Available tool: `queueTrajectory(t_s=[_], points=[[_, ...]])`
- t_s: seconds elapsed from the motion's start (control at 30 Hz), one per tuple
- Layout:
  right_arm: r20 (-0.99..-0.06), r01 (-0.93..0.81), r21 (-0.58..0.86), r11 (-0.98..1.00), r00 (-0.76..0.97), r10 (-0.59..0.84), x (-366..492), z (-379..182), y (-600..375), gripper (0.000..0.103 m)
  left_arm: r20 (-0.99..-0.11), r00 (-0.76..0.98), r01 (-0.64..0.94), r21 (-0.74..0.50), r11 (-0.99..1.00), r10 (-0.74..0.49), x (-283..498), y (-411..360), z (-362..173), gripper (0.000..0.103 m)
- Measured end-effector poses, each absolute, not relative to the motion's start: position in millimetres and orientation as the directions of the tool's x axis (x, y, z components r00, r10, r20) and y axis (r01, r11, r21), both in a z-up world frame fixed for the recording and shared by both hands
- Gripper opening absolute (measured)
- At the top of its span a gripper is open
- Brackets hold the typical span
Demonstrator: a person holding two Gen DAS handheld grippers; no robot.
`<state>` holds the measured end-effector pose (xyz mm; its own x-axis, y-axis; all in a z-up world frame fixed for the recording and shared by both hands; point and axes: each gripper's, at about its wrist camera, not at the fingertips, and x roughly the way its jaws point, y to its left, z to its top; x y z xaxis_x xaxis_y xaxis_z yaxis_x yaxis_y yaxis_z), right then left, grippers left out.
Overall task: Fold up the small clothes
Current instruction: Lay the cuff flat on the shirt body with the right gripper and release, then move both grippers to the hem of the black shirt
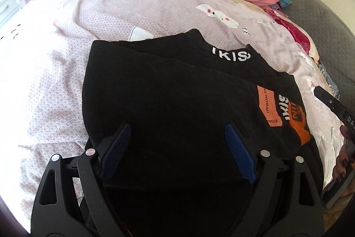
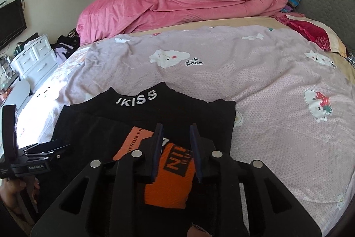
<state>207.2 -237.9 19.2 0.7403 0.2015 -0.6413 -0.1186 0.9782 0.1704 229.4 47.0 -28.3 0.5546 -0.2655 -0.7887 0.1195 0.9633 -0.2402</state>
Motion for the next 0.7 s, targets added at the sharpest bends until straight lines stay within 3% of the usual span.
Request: queueTrajectory(t_s=[0.07,0.47,0.6,0.7], points=[[-0.641,-0.154,0.162,0.975,0.735,0.222,204,20,-229,0.035,-0.785,0.558,0.117,-0.246,0.962,-0.269,228,48,-28,0.079],[-0.708,-0.316,0.132,0.94,0.633,0.312,206,-1,-157,0.036,-0.781,0.567,0.12,-0.236,0.964,-0.262,217,51,-29,0.079],[-0.758,-0.313,0.062,0.948,0.603,0.249,207,-18,-147,0.036,-0.783,0.566,0.123,-0.23,0.965,-0.259,214,51,-29,0.079],[-0.781,-0.292,0.028,0.956,0.591,0.203,207,-32,-151,0.044,-0.781,0.567,0.123,-0.235,0.964,-0.262,213,51,-29,0.079]])
